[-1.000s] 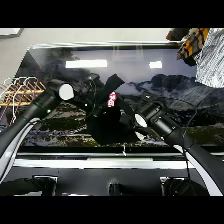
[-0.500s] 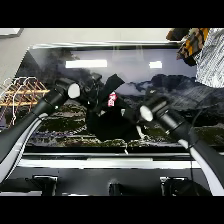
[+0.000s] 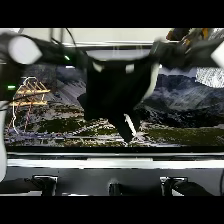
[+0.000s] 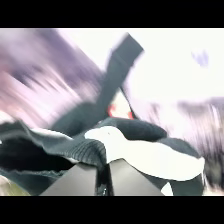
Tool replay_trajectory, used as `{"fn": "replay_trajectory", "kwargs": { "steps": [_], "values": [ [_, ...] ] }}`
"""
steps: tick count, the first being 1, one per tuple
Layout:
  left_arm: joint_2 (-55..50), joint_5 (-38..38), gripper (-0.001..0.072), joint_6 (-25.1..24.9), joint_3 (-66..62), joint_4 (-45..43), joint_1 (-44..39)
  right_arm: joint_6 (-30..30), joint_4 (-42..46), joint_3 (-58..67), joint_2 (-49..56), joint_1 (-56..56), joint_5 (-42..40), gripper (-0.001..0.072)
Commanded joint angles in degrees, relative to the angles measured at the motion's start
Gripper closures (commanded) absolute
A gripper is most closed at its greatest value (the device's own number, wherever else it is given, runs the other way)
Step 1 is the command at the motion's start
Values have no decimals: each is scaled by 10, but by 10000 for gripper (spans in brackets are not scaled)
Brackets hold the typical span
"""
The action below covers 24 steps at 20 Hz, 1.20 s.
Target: Fold the clothes and pants, and hang the long-sleeved shirts on hangers.
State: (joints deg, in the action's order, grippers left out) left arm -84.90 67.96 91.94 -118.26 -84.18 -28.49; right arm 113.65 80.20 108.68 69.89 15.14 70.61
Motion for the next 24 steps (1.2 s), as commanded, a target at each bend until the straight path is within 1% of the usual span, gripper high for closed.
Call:
{"fn": "replay_trajectory", "kwargs": {
  "steps": [1, 3, 6, 9, 12, 14, 15, 16, 18, 19, 21, 24],
  "values": [
    [88, -91, 673, 0, -16, -1, 2, -112, -50, 146, -9, -8, -28, 659],
    [153, -164, 673, 0, 9, -1, 2, -149, -123, 146, -35, -8, -86, 659],
    [217, -223, 672, 0, 12, -1, 2, -204, -212, 146, -63, -8, -158, 659],
    [254, -234, 672, 0, 12, -1, 2, -223, -241, 146, -80, -8, -214, 659],
    [273, -234, 672, 0, 12, -1, 2, -226, -245, 146, -84, -8, -259, 658],
    [274, -219, 672, 3, 13, -1, 2, -233, -240, 146, -80, -8, -270, 658],
    [271, -202, 673, 19, 16, -1, 2, -233, -239, 146, -75, -8, -265, 658],
    [266, -175, 673, 53, 25, -1, 2, -232, -238, 146, -69, -8, -250, 658],
    [251, -106, 673, 106, 54, -1, 2, -199, -210, 146, -50, -8, -181, 659],
    [240, -66, 672, 129, 68, -1, 2, -171, -187, 145, -39, -8, -127, 659],
    [211, 13, 673, 149, 99, -1, 2, -123, -149, 113, -28, -8, -34, 659],
    [160, 104, 673, 149, 146, -1, 2, -115, -120, 16, -29, -7, 75, 659]
  ]
}}
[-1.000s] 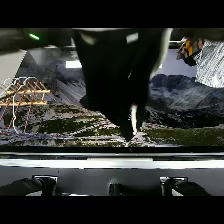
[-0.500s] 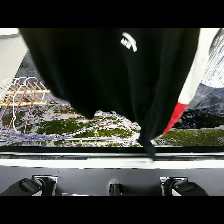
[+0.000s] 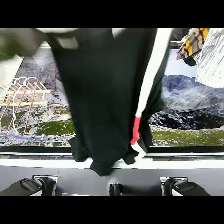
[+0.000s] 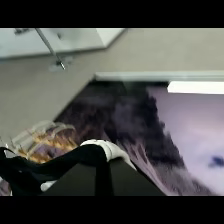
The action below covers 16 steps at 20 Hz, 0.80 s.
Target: Fold the clothes and pants, and hang the long-sleeved shirts on hangers.
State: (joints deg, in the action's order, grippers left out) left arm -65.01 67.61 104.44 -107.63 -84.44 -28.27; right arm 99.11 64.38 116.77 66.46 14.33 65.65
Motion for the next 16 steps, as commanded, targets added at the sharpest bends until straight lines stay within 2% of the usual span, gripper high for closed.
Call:
{"fn": "replay_trajectory", "kwargs": {
  "steps": [1, 3, 5, 8, 10, 12, 14, 16],
  "values": [
    [-52, 120, 673, 28, 59, 2, 0, 34, 51, -96, 5, 2, 154, 659],
    [-70, 123, 673, 28, 99, 2, 0, 45, 115, -168, 2, 29, 195, 659],
    [-82, 123, 673, 28, 148, 2, 0, 80, 166, -250, -10, 76, 197, 659],
    [-84, 123, 673, 41, 229, 2, 0, 184, 240, -371, -29, 147, 169, 659],
    [-82, 123, 673, 45, 276, 2, -2, 275, 284, -441, -30, 182, 133, 660],
    [-76, 126, 673, 46, 301, 2, -7, 333, 283, -472, -30, 205, 112, 660],
    [-56, 127, 674, 56, 320, 2, -20, 365, 296, -471, -36, 233, 135, 660],
    [-22, 114, 673, 78, 361, 2, -33, 421, 360, -471, -46, 269, 169, 660]
  ]
}}
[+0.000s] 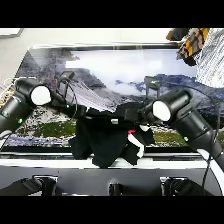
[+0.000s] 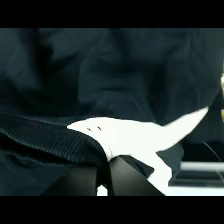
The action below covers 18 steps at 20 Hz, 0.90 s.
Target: Fold the clothes and pants, and hang the long-sleeved shirts on hangers.
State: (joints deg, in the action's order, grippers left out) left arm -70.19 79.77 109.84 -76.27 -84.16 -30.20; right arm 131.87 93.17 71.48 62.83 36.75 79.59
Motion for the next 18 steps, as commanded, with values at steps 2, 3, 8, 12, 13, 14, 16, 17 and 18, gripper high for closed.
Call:
{"fn": "replay_trajectory", "kwargs": {
  "steps": [2, 3, 8, 12, 13, 14, 16, 17, 18],
  "values": [
    [62, -52, 673, 29, 98, 0, -22, 134, 125, -19, -9, 59, 36, 660],
    [68, -72, 672, 29, 114, 2, -23, 142, 133, -19, -7, 59, 16, 659],
    [59, -144, 111, 29, 127, 18, -19, 164, 110, -19, 28, 59, -63, 659],
    [94, -118, 16, -32, 127, 15, 99, 158, 101, -18, 35, 59, -65, 659],
    [109, -101, 14, -63, 127, 14, 155, 156, 101, -18, 35, 59, -65, 659],
    [123, -86, 13, -101, 127, 14, 220, 150, 98, -18, 35, 59, -65, 659],
    [137, -66, 16, -221, 127, 14, 367, 143, 89, -18, 35, 59, -64, 659],
    [137, -57, 22, -280, 127, 14, 431, 141, 84, -18, 35, 59, -65, 659],
    [135, -43, 25, -321, 127, 14, 491, 137, 83, -18, 35, 59, -65, 659]
  ]
}}
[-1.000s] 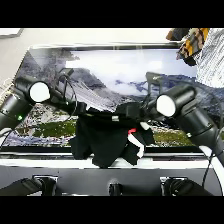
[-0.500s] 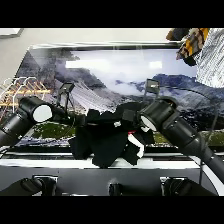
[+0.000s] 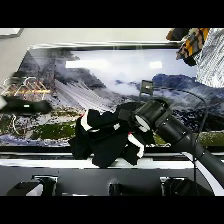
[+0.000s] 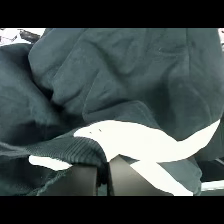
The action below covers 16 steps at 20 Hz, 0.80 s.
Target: Fold the clothes and pants, and hang the long-sleeved shirts on hangers.
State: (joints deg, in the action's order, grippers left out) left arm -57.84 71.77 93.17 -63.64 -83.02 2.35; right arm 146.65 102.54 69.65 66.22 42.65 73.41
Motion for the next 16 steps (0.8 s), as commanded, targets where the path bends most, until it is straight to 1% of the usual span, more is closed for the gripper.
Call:
{"fn": "replay_trajectory", "kwargs": {
  "steps": [1, 2, 3, 4, 5, 6, 8, 10, 11, 16],
  "values": [
    [10, 42, 34, -190, 2, 2, 212, -14, -12, 0, 1, 0, -3, 659],
    [7, 33, 34, -217, 2, 0, 256, -16, -12, 0, 1, 0, -3, 659],
    [3, 10, 33, -213, 5, 1, 292, -16, -12, 0, 1, 0, -3, 659],
    [-2, -12, 33, -177, 9, 0, 326, -16, -12, 0, 1, 0, -3, 659],
    [-10, -39, 33, -160, 15, 6, 355, -16, -12, 0, 1, 0, -3, 658],
    [-23, -61, 33, -173, 20, 17, 381, -16, -12, 0, 1, 0, 0, 658],
    [-59, -82, 33, -219, 19, 54, 420, -23, -12, 0, 1, 0, 6, 658],
    [-103, -86, 33, -271, 19, 81, 439, -24, -12, 0, 1, 0, 12, 658],
    [-125, -86, 33, -297, 19, 81, 439, -24, -12, 0, 1, 0, 17, 658],
    [-210, -88, 34, -387, 19, 83, 438, -24, -11, 0, 1, 0, 40, 658]
  ]
}}
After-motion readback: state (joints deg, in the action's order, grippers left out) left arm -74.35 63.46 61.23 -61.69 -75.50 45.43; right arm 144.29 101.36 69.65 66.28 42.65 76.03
